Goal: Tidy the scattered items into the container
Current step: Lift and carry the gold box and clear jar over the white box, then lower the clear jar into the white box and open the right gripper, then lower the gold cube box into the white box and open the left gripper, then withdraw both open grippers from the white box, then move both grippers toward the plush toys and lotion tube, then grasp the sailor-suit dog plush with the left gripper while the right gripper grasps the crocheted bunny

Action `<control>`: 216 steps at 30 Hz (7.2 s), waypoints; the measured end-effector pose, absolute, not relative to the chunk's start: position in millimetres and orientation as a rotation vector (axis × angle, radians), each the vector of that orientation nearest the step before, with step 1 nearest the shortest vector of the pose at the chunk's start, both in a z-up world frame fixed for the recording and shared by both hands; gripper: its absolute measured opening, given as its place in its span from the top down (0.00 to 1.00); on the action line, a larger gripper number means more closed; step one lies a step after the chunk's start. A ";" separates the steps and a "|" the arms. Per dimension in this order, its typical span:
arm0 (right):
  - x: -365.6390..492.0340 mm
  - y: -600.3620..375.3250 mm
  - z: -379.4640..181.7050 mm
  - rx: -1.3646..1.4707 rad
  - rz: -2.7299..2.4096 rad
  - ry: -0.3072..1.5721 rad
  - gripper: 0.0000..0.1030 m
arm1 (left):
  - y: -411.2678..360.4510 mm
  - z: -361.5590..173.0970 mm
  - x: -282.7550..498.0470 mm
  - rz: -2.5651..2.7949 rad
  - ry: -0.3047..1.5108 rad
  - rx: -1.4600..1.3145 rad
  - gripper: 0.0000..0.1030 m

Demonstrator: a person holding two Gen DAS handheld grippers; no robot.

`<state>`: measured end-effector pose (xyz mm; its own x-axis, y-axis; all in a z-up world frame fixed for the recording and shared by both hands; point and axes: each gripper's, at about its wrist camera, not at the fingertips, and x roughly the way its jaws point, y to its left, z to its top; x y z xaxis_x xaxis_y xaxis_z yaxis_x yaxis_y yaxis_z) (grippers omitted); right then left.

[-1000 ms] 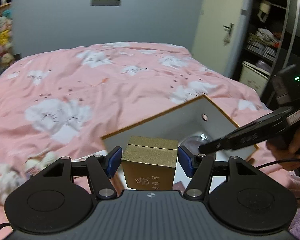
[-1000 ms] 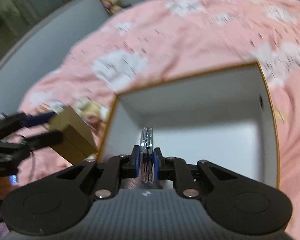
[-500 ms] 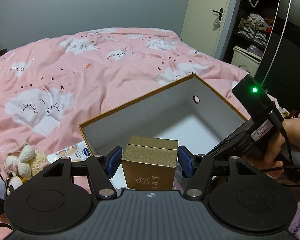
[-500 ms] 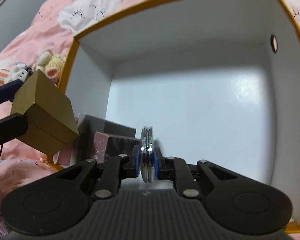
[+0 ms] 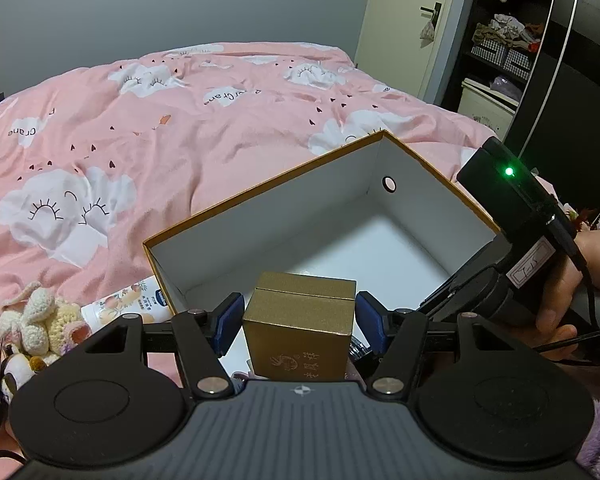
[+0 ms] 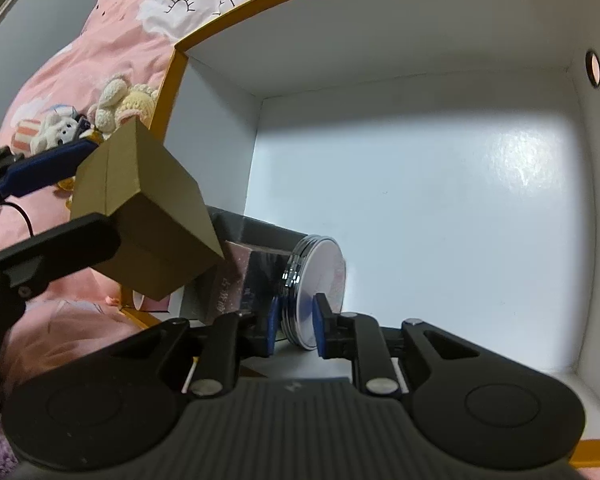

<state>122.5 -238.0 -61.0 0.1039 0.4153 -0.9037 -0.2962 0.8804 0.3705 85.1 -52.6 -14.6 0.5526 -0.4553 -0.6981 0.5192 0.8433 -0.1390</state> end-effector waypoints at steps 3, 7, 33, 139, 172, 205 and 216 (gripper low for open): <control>122.7 -242.9 -57.3 0.120 0.551 1.362 0.74 | -55.4 -13.9 86.4 -0.580 0.803 0.092 0.31; 124.1 -247.8 -50.3 0.143 0.585 1.334 0.72 | -60.4 -13.0 88.4 -0.581 0.804 0.101 0.31; 134.3 -276.2 -34.4 -0.235 0.427 1.085 0.81 | -154.2 -76.2 114.8 -0.826 0.910 0.265 0.31; 79.4 -121.9 8.5 -0.263 0.675 0.781 0.35 | 39.0 -24.1 44.1 -0.117 0.931 -0.054 0.50; 134.1 -54.5 -33.8 -0.409 0.805 0.896 0.62 | 71.6 -52.8 87.8 0.103 0.971 -0.017 0.49; 150.5 -45.3 -46.7 -0.410 0.799 0.918 0.61 | 110.8 -91.1 128.6 0.121 1.115 -0.379 0.40; 150.3 -46.4 -45.1 -0.404 0.798 0.909 0.61 | 139.4 -95.7 140.1 0.190 1.142 -0.715 0.39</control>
<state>150.3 -46.4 -45.1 0.3621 0.4391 -0.8223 -0.7588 0.6512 0.0136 140.1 139.4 -95.7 0.4268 -0.2123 -0.8791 -0.4860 0.7659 -0.4209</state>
